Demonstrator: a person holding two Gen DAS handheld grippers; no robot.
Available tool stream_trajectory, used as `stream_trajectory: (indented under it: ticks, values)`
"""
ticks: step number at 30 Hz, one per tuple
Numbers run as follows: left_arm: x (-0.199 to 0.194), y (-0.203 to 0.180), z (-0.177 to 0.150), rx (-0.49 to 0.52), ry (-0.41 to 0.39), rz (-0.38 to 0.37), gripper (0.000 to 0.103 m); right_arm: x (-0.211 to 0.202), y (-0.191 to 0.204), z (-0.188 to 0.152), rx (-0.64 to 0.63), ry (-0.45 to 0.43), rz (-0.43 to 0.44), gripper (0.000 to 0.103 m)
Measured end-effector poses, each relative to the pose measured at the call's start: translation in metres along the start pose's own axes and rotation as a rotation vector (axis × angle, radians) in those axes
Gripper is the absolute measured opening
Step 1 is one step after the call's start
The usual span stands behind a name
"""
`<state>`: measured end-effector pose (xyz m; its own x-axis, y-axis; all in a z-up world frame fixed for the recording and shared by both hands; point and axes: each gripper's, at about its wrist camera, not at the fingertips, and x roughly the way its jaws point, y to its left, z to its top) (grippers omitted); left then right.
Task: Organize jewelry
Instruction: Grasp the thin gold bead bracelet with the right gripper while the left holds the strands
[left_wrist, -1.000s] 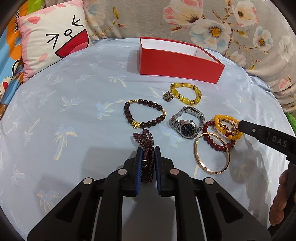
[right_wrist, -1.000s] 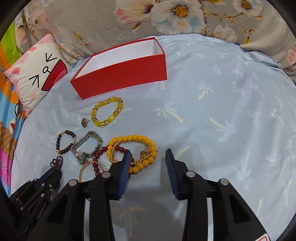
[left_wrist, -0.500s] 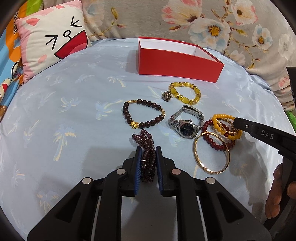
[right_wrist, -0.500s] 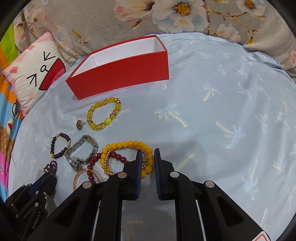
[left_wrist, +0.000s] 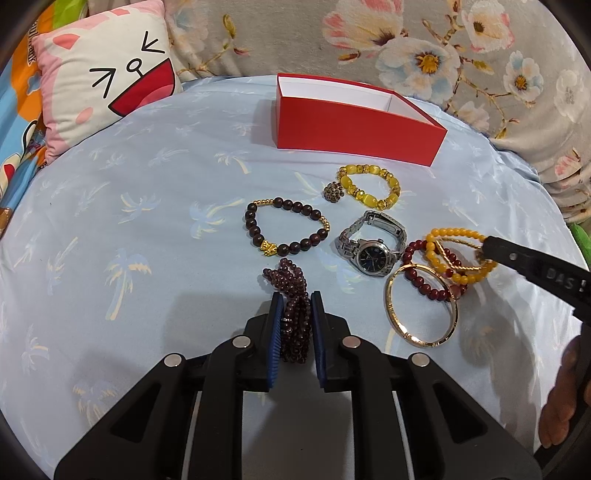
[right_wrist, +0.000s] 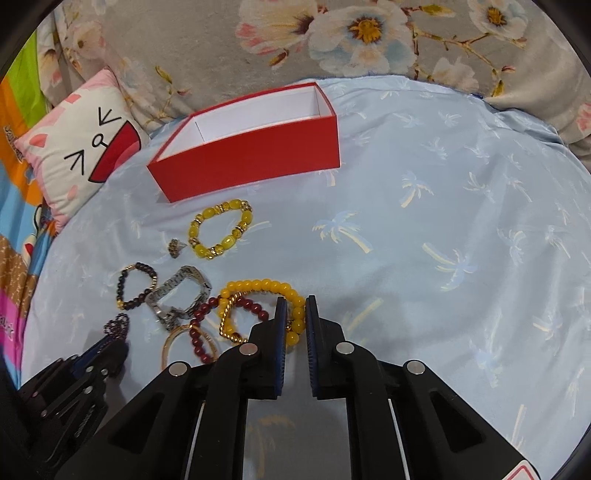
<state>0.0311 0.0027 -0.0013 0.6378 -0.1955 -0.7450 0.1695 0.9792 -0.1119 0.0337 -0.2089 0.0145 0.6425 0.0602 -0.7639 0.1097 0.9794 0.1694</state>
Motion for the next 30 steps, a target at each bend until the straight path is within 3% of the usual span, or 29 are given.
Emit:
stream_trajectory:
  ticks: [9,16,20,22,30]
  values:
    - [-0.004,-0.004,-0.004,0.016,0.003,0.003,0.014,-0.046,-0.011,-0.009,-0.002,-0.061,-0.011,0.009]
    - [-0.008,-0.007,-0.009,0.027,0.006,0.002,0.014,-0.032,-0.029,-0.047,-0.016,0.044,-0.082,0.011]
    - [-0.008,-0.007,-0.010,0.029,0.005,0.003,0.014,-0.033,-0.034,-0.056,-0.013,0.045,-0.093,0.018]
    - [-0.008,-0.007,-0.010,0.028,0.005,0.003,0.014,-0.033,-0.033,-0.053,-0.008,0.033,-0.086,0.025]
    - [-0.008,-0.008,-0.010,0.031,0.005,0.005,0.015,-0.039,-0.024,-0.049,-0.009,0.035,-0.007,0.025]
